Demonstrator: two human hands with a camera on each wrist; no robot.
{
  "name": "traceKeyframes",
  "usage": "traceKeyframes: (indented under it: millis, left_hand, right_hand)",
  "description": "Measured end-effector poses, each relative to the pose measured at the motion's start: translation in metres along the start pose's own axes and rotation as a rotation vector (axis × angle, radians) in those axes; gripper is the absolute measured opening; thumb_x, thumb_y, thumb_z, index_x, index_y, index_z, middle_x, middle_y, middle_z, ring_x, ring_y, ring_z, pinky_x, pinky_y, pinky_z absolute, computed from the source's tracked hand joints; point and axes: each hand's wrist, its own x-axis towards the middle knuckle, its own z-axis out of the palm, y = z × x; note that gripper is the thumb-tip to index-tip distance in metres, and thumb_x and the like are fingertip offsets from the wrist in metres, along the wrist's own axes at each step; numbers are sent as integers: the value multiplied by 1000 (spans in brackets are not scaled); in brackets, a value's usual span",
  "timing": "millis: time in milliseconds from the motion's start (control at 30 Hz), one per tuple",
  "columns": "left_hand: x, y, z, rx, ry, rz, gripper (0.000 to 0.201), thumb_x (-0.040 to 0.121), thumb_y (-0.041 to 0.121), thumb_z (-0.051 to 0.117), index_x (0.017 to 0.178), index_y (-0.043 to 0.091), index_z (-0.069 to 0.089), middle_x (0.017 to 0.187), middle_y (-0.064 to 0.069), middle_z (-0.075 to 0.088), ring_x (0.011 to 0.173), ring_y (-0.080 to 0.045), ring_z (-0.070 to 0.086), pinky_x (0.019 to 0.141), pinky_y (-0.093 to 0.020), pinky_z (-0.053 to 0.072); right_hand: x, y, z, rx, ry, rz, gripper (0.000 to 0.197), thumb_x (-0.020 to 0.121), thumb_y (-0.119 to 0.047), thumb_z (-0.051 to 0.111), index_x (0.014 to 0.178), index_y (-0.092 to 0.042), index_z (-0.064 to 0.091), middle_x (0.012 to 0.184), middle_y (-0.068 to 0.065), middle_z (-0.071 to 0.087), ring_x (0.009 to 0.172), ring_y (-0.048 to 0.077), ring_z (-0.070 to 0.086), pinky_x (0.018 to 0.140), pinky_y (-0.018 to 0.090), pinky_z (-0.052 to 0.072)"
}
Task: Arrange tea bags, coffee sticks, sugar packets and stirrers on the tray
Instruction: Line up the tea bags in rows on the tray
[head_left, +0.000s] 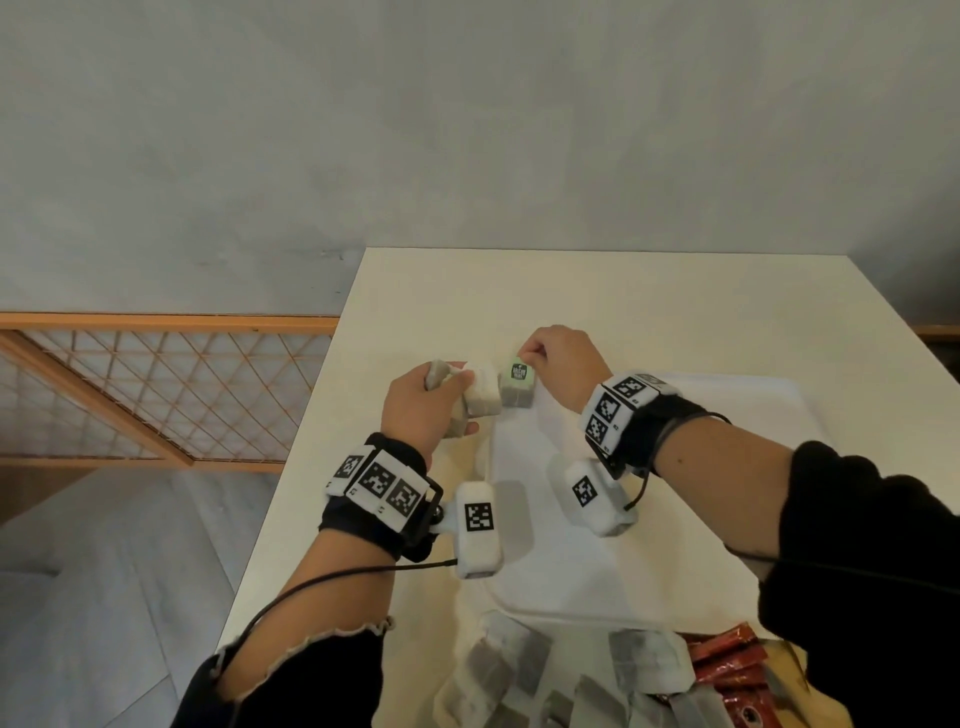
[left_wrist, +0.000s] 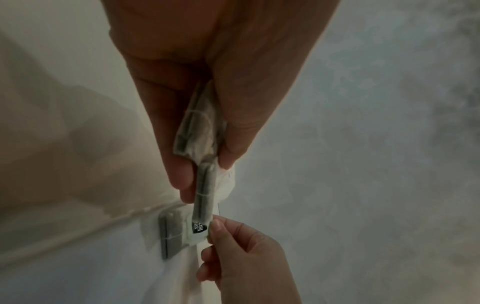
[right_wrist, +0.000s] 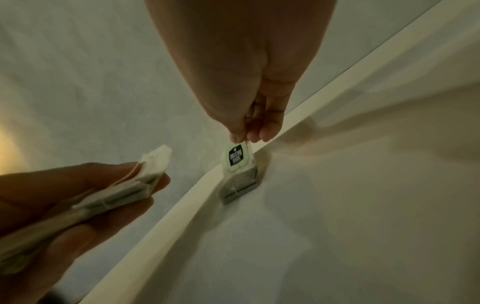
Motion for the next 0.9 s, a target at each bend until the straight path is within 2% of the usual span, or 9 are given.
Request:
traceKeyframes:
  millis: [100,200,367,467,567,667,767,833,900]
  left_hand:
    - [-1,-1,-1,-5,-10,-12,14,89,16,68,102,12,71,92,-9,69,74,-24,68,59,-33,60]
    - [-3,0,2,-22,-47,-31,15,91,14,66,105,11,68,95,-11,72,72,-27,73,54,-29,57]
    - [-13,7,12,0,-125,13,17,92,15,66,106,6,65,92,-15,73,67,-23,74,45,-23,50]
    - [-20,15,20,30,-162,52,21,90,19,69,106,5,65,91,-15,73,68,-23,74,46,-23,49]
    - [-32,25,29,74,-199,90,24,89,25,70,104,7,66,87,-11,74,69,-22,74,47,-23,51]
    - [-39,34,37,178,-157,148,17,91,22,66,101,9,67,87,-11,74,66,-21,74,47,-25,51]
    - [-45,45,45,385,-91,251,15,91,19,59,101,14,69,85,-6,73,64,-19,73,50,-30,56]
    - [-53,53,55,481,-142,290,15,91,19,58,100,15,69,84,-4,73,64,-18,73,53,-34,59]
    - [-64,58,66,552,-203,311,16,91,21,56,91,13,70,80,-6,74,63,-18,73,55,-35,60]
  right_hand:
    - [7,-6,-1,-42,32,-6,20,87,6,48,98,17,62,107,32,62,102,45,58,87,52,49]
    - [9,-4,-1,-36,27,11,20,87,6,48,98,17,62,109,34,61,102,46,57,87,52,49]
    - [-3,-4,-13,131,106,57,23,99,-29,49,102,-13,65,109,5,58,97,20,57,88,30,44]
    - [-22,-12,-29,373,-47,85,32,96,-41,51,102,-14,68,101,3,67,89,20,63,82,37,50]
    - [-42,-16,-42,432,-171,62,24,95,-31,56,92,-12,71,88,6,69,80,20,64,74,36,55]
    - [-55,-15,-54,383,-73,66,23,94,-28,60,80,-10,62,78,6,66,72,25,65,68,35,56]
    - [-68,-14,-68,320,75,130,27,92,-30,63,76,-10,53,74,11,67,64,25,67,63,34,54]
    - [-76,-15,-73,352,129,160,27,92,-28,62,76,-10,50,73,13,69,61,26,69,60,30,52]
    - [-85,-17,-76,443,154,181,26,94,-26,60,76,-11,47,73,14,71,60,26,71,62,31,55]
